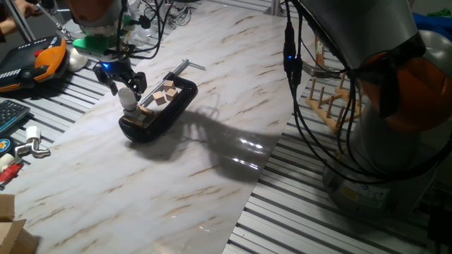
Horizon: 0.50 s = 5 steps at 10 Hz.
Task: Install the light bulb by rotating it
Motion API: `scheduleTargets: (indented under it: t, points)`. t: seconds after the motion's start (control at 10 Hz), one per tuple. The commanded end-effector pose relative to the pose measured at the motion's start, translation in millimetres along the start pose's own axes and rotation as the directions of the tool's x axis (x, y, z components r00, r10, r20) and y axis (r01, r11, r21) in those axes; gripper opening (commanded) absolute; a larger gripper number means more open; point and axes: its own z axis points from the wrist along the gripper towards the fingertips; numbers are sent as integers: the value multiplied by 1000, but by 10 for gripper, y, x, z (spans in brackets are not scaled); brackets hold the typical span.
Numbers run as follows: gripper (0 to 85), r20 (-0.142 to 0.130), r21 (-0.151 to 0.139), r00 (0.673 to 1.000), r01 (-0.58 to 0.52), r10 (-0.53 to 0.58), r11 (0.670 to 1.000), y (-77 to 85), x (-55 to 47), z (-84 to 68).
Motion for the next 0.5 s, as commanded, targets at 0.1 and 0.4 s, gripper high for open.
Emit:
scheduleTargets:
  t: [0.1, 0.4]
  points:
    - [680, 4, 3, 998, 64, -64, 998, 0, 0, -15]
    - [680, 12, 26, 965, 263, -264, 964, -9, -7, -72]
